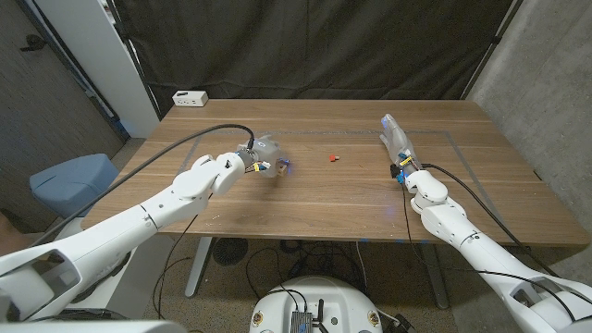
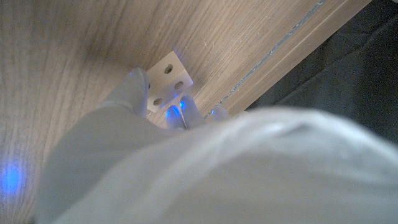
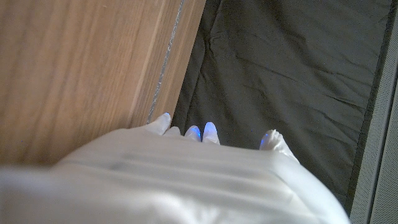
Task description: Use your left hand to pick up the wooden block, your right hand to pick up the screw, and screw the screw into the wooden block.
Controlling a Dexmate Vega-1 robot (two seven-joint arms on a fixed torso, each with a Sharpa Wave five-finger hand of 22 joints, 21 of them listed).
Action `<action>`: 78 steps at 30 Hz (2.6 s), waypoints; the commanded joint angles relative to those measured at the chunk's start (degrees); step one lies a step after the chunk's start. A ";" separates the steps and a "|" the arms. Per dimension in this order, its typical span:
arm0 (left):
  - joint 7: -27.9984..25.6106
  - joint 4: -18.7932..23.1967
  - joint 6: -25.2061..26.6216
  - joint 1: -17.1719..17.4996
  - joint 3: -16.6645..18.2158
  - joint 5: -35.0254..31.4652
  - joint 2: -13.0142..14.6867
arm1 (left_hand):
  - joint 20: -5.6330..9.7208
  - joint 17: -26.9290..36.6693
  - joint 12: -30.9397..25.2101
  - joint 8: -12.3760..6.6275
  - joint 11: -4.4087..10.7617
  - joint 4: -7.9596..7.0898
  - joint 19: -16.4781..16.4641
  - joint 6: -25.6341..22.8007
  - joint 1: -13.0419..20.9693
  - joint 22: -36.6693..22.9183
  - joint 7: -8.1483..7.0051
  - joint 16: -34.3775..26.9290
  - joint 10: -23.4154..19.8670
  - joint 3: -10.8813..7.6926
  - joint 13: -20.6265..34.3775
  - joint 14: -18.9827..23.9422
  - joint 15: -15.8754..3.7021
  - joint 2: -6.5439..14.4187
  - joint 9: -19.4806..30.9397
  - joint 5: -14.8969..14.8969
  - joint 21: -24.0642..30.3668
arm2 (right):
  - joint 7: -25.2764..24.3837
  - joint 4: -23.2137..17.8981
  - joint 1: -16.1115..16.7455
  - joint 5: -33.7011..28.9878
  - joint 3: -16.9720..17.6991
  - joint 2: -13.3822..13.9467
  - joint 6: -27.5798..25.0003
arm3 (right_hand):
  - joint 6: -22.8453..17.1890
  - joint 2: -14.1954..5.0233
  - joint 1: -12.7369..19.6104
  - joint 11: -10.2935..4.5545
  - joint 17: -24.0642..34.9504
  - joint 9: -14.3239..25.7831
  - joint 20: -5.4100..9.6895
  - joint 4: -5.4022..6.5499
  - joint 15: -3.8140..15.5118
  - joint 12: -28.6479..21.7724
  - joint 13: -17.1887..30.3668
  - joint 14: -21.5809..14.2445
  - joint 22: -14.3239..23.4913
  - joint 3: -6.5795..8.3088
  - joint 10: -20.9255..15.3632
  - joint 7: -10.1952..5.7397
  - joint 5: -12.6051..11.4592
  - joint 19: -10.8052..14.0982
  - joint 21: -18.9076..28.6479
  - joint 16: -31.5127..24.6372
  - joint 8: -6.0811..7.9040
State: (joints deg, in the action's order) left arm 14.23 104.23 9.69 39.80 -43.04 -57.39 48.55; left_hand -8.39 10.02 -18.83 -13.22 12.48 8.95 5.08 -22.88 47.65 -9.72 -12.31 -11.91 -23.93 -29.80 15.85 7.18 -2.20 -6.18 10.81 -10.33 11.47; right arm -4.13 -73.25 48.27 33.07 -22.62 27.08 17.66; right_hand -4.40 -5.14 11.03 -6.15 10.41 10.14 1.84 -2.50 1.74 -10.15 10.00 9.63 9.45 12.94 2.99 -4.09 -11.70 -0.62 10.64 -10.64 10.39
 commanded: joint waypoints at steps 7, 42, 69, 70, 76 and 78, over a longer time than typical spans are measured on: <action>-3.28 -0.61 0.55 0.66 -0.40 -0.53 -0.35 | 0.35 0.09 -1.21 -0.48 0.06 -0.03 -1.50 -2.93 1.26 -0.20 0.12 -0.42 -2.97 0.39 0.85 2.58 -2.27 0.03 0.22 -0.03 0.24 | -0.03 -0.42 0.41 0.29 0.26 0.25 -0.04 | 0.04 0.20 -0.05 -0.48 0.15 0.11 -0.38 -0.30 0.66 -0.27 0.07 -0.15 0.27 0.06 -0.19 -0.32 -0.43 0.07 0.28 -0.43 0.29; -7.81 -2.71 -0.32 0.75 -1.18 -0.23 -0.73 | 1.79 0.48 -5.11 -1.85 0.27 0.23 -7.08 -11.17 8.35 -0.22 -0.05 -0.56 -12.24 1.78 4.32 10.06 -5.42 -0.37 0.53 -0.22 0.05 | -0.85 -0.13 0.64 0.12 0.16 -0.21 -0.05 | 0.04 0.12 -0.13 -0.65 0.17 0.12 -1.20 -0.48 0.70 -0.30 0.08 -0.21 0.28 0.11 -0.25 -0.51 -0.42 0.16 0.28 -0.45 0.31; -11.16 -3.29 0.44 1.53 -1.44 -0.23 -1.20 | 4.21 1.66 -9.49 -4.70 0.35 -0.29 -11.67 -23.12 10.34 -0.33 -0.08 -1.93 -22.11 5.61 9.23 16.70 -7.81 1.09 0.76 0.06 0.13 | -1.32 -0.82 1.34 0.19 0.31 0.10 -0.41 | -0.03 -0.02 -0.19 -0.57 0.17 0.13 -1.22 -0.59 0.87 -0.37 0.09 -0.39 0.29 0.18 -0.48 -0.57 -0.43 0.26 0.29 -0.51 0.36; -11.12 -3.20 0.56 1.57 -1.43 -0.26 -1.18 | 4.20 1.69 -9.51 -4.73 0.34 -0.30 -11.73 -23.24 10.34 -0.34 -0.08 -1.97 -22.18 5.65 9.27 16.78 -7.81 1.12 0.76 0.06 0.14 | -1.21 -0.80 1.34 0.22 0.31 0.12 -0.35 | -0.06 -0.03 -0.19 -0.57 0.17 0.13 -1.21 -0.60 0.84 -0.37 0.09 -0.42 0.29 0.19 -0.50 -0.59 -0.43 0.26 0.29 -0.52 0.37; -11.10 -2.73 1.08 1.78 -1.28 -0.38 -1.01 | 4.38 1.83 -9.68 -4.97 0.34 -0.36 -12.10 -24.09 10.45 -0.34 -0.10 -2.13 -22.76 5.86 9.54 17.11 -7.89 1.34 0.76 0.07 0.18 | -0.93 -0.59 1.12 0.24 0.32 0.14 -0.23 | -0.07 -0.06 -0.21 -0.62 0.17 0.13 -1.21 -0.63 0.91 -0.35 0.10 -0.46 0.29 0.21 -0.48 -0.56 -0.42 0.29 0.29 -0.53 0.37; -11.13 -2.58 1.25 1.85 -1.23 -0.45 -0.98 | 4.39 1.87 -9.72 -5.07 0.34 -0.37 -12.15 -24.42 10.48 -0.34 -0.09 -2.20 -22.92 5.94 9.62 17.26 -7.87 1.38 0.76 0.08 0.16 | -0.81 -0.62 1.03 0.22 0.31 0.23 -0.26 | -0.07 -0.06 -0.22 -0.62 0.17 0.13 -1.19 -0.64 0.91 -0.35 0.10 -0.46 0.29 0.21 -0.50 -0.57 -0.42 0.29 0.29 -0.53 0.37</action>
State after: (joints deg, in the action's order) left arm 3.47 101.03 10.20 41.25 -44.43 -57.74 47.44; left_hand -3.99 11.62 -27.73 -17.71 12.89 8.55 -6.68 -46.41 57.69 -9.72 -12.31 -13.79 -46.06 -24.04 25.15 23.84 -2.65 -5.04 11.33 -10.32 11.47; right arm -5.35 -73.89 49.49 33.20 -22.39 27.08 17.43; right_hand -4.40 -5.14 11.03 -6.35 10.42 10.15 0.81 -2.85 2.05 -10.15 9.99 9.31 9.45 13.06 2.77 -4.10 -11.70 -0.61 10.64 -10.64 10.38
